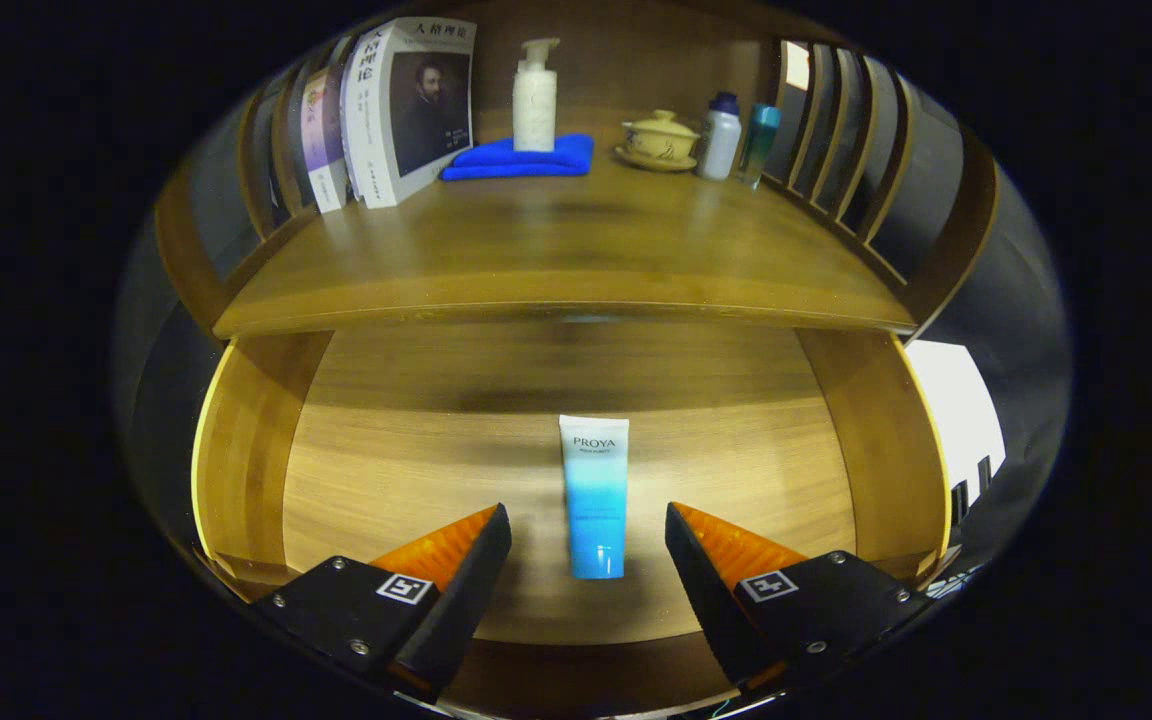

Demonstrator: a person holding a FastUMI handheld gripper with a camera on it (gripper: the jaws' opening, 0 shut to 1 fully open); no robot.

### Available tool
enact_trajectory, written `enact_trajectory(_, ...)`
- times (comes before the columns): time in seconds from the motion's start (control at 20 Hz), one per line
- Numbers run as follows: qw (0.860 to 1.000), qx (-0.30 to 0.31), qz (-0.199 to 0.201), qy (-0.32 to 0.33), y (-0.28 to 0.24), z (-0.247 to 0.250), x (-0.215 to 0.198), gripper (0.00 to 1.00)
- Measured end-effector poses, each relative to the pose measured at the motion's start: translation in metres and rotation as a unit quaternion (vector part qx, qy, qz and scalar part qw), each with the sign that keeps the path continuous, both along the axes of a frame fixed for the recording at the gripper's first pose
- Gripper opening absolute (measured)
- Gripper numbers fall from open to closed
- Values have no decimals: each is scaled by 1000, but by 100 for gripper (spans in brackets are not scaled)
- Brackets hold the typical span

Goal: Pull open the drawer, take out the items inside it, and place them on the countertop above the cabinet.

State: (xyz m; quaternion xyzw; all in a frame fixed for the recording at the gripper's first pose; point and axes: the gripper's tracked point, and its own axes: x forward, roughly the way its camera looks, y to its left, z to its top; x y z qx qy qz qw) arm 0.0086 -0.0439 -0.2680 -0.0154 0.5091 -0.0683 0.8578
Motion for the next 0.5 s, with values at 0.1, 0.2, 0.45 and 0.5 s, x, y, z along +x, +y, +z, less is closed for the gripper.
enact_trajectory(0.1,1000,-4,-3,20,-5,-7,4,95)
enact_trajectory(0.2,999,-9,-14,34,-13,-14,6,94)
enact_trajectory(0.45,997,34,-44,54,-8,-37,6,89)
enact_trajectory(0.5,996,43,-53,56,-8,-41,4,85)
